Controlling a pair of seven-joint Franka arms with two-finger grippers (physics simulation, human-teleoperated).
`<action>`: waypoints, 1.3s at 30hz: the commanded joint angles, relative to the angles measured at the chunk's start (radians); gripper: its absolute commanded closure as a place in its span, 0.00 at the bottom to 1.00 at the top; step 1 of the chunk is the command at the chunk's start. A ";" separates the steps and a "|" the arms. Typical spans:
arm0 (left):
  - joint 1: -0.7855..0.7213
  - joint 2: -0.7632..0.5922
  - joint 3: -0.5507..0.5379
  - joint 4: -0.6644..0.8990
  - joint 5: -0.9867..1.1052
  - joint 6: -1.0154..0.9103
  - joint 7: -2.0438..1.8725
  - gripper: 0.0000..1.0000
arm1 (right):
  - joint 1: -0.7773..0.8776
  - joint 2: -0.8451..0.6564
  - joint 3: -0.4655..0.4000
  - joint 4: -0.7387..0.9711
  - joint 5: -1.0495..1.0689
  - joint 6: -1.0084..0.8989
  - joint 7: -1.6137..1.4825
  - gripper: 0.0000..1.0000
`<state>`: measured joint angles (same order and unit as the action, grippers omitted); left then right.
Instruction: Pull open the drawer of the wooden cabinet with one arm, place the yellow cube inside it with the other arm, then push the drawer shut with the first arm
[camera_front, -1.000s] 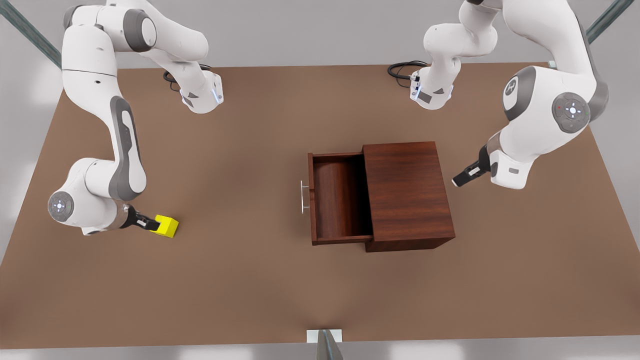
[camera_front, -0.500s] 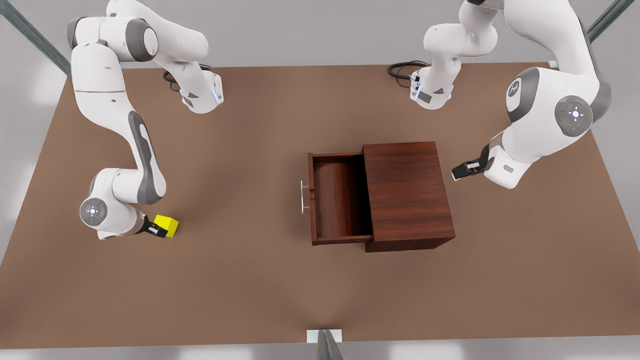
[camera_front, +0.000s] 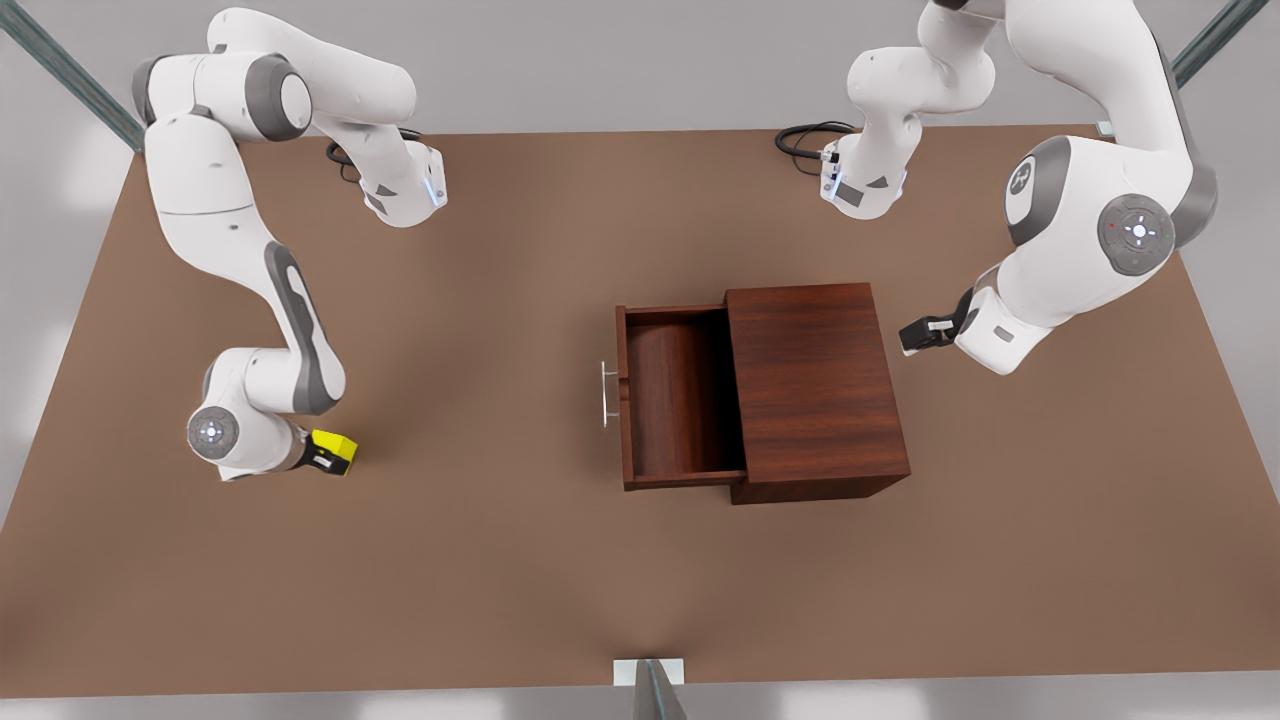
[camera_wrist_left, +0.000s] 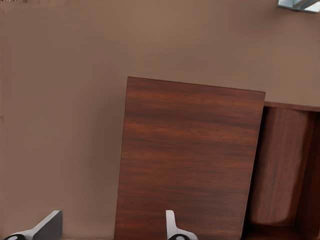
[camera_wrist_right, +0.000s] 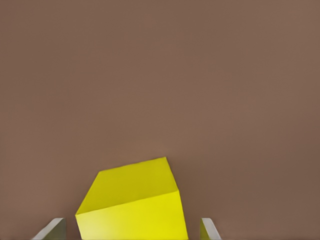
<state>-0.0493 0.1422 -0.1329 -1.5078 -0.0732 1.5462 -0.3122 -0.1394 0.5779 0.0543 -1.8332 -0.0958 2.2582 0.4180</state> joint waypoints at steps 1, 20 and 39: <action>0.000 -0.001 -0.001 0.001 0.003 -0.001 0.087 0.00 | 0.000 0.000 0.001 -0.004 0.001 0.043 -0.002 0.00; 0.006 -0.001 -0.001 -0.002 0.004 -0.001 0.088 0.00 | -0.045 0.010 0.047 -0.074 -0.025 0.080 -0.015 0.00; 0.003 -0.001 -0.001 -0.006 0.004 -0.023 0.085 0.00 | -0.048 -0.187 0.256 0.152 0.054 -0.393 0.292 0.45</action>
<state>-0.0437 0.1422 -0.1329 -1.5145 -0.0697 1.5314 -0.2350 -0.1865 0.3933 0.2815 -1.7186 -0.0436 2.0964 0.4412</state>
